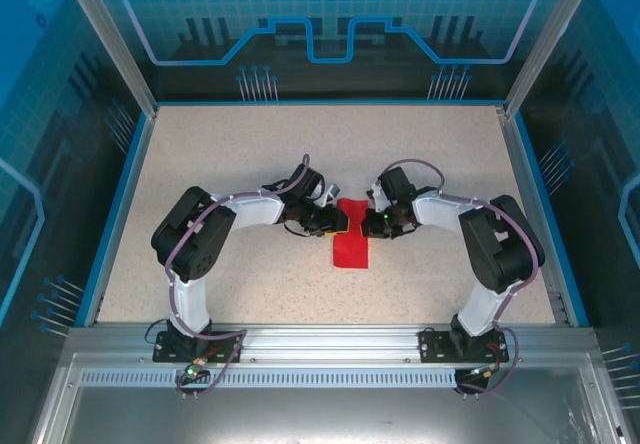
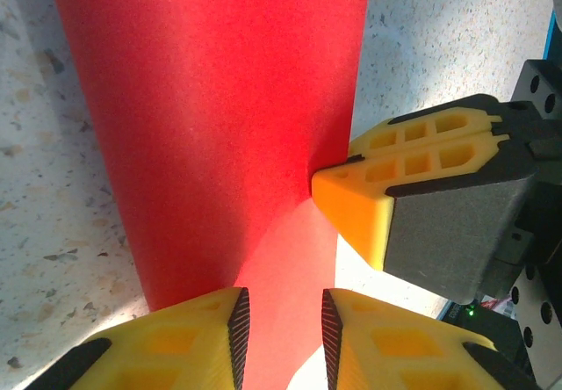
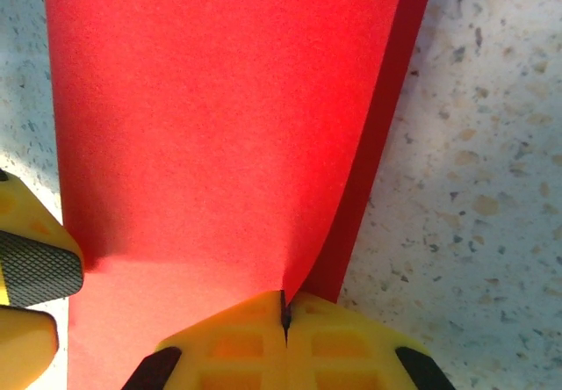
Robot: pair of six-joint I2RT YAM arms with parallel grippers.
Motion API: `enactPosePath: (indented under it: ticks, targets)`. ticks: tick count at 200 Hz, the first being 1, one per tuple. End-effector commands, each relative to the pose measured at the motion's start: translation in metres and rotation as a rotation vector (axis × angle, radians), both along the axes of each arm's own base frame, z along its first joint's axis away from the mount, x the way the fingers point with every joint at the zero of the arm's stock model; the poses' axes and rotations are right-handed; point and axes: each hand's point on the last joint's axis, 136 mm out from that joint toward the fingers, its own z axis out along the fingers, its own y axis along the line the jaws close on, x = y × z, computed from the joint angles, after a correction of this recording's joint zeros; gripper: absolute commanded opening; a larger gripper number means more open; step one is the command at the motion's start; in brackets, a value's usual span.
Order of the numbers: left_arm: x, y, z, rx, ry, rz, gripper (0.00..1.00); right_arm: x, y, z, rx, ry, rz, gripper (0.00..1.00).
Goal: Fold a paper plane with a square sheet of paper (fold left side to right side)
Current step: Hold the square sheet of paper at the center of the table.
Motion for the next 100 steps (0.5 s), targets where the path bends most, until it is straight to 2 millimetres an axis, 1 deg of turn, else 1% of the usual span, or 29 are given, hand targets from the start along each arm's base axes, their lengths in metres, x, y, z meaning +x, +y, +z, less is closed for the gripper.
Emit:
enactPosePath:
  ticks: [1,54,100]
  targets:
    - [0.003,0.002,-0.004,0.01,0.012,0.009,0.31,0.001,0.002,0.003,-0.022,-0.008,0.021,0.04]
    - [0.003,0.002,-0.003,0.008,0.008,0.009,0.31,-0.003,0.003,-0.006,-0.025,0.021,0.023,0.04]
    - [0.003,0.001,-0.003,0.007,0.01,0.01,0.31,-0.007,0.003,-0.009,-0.027,0.029,0.024,0.05]
